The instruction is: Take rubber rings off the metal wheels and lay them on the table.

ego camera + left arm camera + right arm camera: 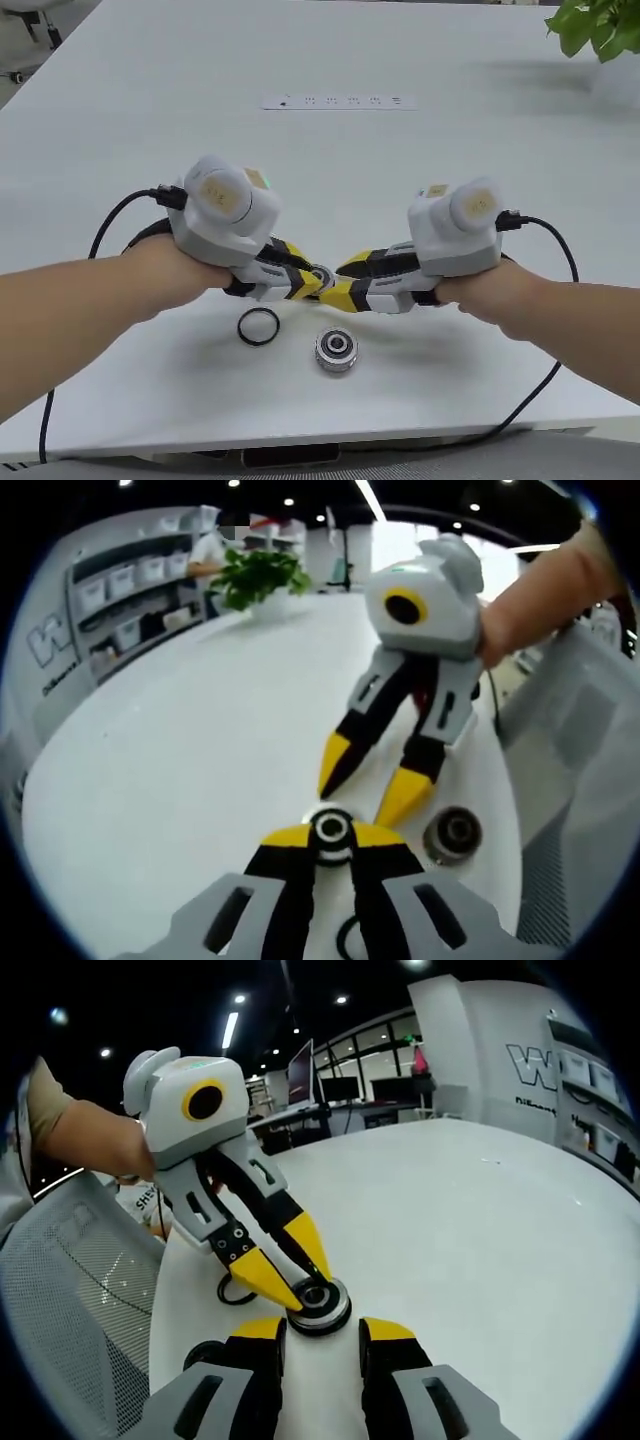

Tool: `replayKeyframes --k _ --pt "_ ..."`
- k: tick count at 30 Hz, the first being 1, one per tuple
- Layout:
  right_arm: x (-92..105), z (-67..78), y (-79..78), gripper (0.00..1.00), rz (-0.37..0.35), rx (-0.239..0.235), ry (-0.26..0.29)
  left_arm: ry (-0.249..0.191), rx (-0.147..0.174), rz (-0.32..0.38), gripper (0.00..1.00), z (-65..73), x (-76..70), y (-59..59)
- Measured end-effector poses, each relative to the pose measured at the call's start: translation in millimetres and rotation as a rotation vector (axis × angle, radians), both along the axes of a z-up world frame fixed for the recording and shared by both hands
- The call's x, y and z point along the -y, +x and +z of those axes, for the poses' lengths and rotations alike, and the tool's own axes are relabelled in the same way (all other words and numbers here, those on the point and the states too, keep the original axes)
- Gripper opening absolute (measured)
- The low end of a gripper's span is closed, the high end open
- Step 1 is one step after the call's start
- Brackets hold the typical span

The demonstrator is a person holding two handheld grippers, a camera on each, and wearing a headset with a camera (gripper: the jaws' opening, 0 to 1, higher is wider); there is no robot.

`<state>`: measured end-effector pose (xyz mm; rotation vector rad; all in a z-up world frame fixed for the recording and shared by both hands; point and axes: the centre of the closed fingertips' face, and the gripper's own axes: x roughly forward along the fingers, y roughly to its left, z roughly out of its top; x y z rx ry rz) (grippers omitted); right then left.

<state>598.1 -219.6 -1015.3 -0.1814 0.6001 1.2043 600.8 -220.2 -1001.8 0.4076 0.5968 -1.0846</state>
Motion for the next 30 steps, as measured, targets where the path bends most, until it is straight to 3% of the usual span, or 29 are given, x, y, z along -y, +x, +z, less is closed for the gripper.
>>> replayKeyframes --k 18,30 --pt "-4.3 -2.7 -2.1 0.22 0.006 0.010 -0.016 -0.020 -0.006 0.017 0.13 0.3 -2.6 -2.6" --pt "3.8 -3.9 -4.2 0.10 0.017 0.028 -0.036 -0.019 -0.012 0.030 0.13 0.5 -2.2 -2.0"
